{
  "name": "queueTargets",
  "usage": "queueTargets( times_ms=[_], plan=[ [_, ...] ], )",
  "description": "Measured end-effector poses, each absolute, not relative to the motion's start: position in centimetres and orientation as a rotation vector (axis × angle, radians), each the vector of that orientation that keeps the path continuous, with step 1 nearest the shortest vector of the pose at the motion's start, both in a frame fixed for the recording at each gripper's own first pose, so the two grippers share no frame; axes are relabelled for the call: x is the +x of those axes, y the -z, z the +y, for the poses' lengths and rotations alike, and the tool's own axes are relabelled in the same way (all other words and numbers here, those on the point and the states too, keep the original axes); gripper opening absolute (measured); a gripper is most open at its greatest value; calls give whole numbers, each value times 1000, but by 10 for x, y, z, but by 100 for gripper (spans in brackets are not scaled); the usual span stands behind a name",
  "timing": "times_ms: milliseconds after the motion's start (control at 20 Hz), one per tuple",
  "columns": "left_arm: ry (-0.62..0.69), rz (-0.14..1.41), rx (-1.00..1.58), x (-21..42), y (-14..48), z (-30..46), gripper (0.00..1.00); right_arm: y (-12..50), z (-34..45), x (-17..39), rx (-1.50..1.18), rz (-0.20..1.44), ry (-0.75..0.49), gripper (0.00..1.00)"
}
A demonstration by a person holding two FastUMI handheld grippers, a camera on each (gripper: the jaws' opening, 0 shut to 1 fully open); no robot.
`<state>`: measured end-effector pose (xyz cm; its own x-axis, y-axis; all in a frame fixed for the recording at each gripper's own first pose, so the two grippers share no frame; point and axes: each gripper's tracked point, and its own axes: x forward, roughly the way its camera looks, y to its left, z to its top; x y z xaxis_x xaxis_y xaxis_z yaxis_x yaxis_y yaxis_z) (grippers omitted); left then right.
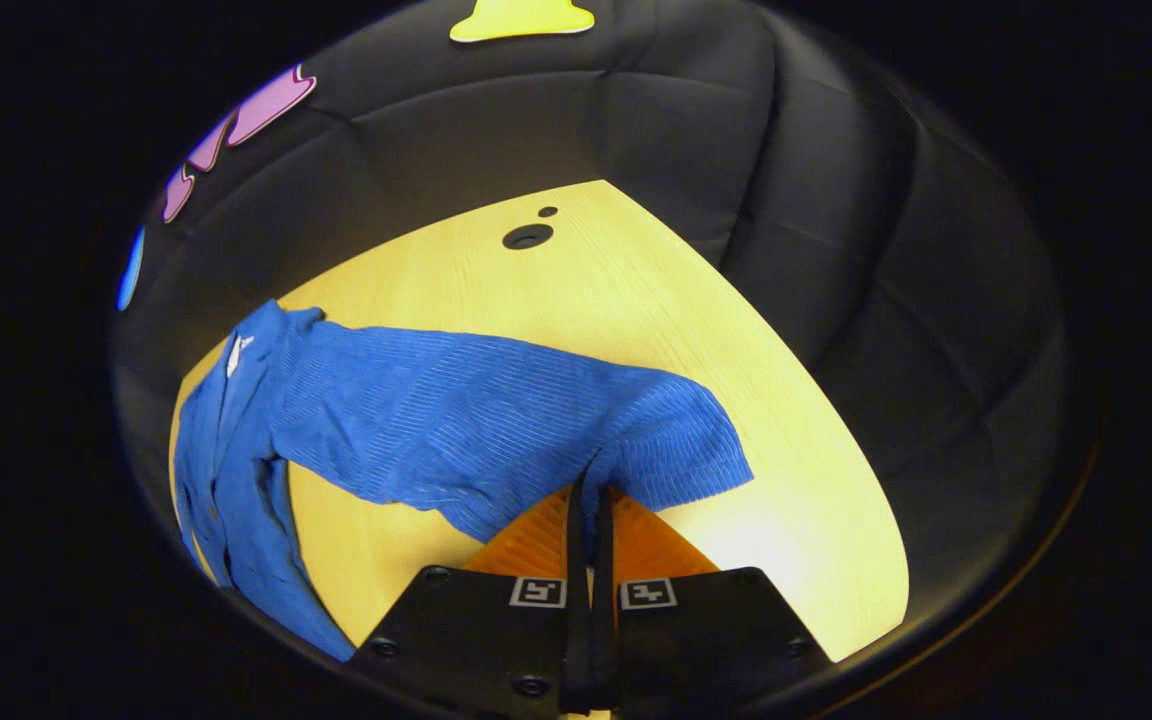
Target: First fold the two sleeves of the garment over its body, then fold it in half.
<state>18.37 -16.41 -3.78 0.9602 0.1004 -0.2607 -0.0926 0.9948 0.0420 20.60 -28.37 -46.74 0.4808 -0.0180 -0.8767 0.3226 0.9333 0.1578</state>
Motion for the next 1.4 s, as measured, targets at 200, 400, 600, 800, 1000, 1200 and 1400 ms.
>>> queueTargets(
  times_ms=[200, 400, 600, 800, 1000, 1200, 1400],
  plan=[
    [-141, 286, -15, 168, 47, -133, 81, 415, -235, 228, 273, 961, 98, 5],
    [-217, 311, -60, 144, 62, -86, 81, 371, -142, 259, 291, 910, -71, 4],
    [-301, 337, -102, 112, 80, -35, 81, 340, -35, 290, 268, 874, -256, 5],
    [-378, 356, -137, 85, 100, 18, 81, 314, 75, 315, 243, 834, -406, 4],
    [-460, 359, -191, 66, 114, 72, 81, 307, 177, 309, 228, 841, -539, 4],
    [-530, 372, -218, 48, 132, 118, 81, 318, 253, 308, 210, 842, -590, 4],
    [-591, 402, -261, 37, 165, 155, 81, 315, 262, 307, 240, 834, -522, 95]
  ],
)
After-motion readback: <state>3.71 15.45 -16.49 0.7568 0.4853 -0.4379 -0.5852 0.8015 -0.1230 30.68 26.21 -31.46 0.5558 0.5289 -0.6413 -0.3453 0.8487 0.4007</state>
